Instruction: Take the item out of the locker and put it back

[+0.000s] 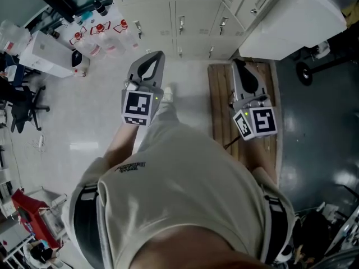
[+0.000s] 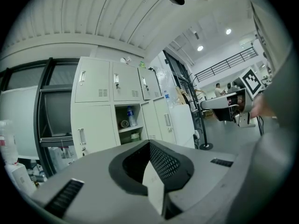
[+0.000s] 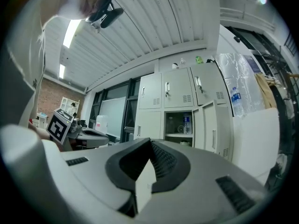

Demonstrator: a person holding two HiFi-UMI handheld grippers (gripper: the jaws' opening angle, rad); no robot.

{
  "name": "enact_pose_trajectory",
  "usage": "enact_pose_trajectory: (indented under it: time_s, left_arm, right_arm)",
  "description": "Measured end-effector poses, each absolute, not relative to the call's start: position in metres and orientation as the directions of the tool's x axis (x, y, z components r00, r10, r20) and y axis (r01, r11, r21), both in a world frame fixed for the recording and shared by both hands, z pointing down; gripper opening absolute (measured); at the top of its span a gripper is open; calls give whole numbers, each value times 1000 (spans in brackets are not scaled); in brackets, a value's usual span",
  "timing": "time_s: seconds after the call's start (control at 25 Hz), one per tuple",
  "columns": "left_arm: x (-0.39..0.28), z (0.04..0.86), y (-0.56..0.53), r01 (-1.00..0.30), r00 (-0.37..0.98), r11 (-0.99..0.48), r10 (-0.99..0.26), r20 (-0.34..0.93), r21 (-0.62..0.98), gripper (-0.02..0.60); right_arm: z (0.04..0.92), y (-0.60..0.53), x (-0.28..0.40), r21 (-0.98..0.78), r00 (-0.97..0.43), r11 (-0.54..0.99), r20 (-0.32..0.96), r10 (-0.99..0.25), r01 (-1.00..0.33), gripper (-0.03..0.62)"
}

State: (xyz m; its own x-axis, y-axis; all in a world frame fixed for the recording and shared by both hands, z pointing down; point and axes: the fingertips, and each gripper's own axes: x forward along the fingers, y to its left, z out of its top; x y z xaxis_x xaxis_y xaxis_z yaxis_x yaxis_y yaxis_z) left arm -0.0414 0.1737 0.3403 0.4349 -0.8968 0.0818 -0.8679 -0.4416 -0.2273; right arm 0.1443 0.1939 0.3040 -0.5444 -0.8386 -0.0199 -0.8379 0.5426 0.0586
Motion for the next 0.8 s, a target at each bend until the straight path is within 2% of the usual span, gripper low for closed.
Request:
enact_pose_trajectory:
  time_s: [0.24, 0.6, 0.8]
  left_arm:
    - [-40, 341, 144, -861, 457, -457, -888, 57, -222, 14]
    - [-49, 354, 73, -851, 481, -488, -873, 86, -193, 14]
    - [-57, 356, 30, -842, 495, -506, -862, 108, -184, 14]
  right_arm:
    - [306, 169, 145, 59, -525, 523, -19, -851, -850, 3]
    - [314, 103, 125, 55, -514, 513, -1, -858, -857, 3]
    - [308, 66, 109, 117, -506, 501, -10, -863, -857, 3]
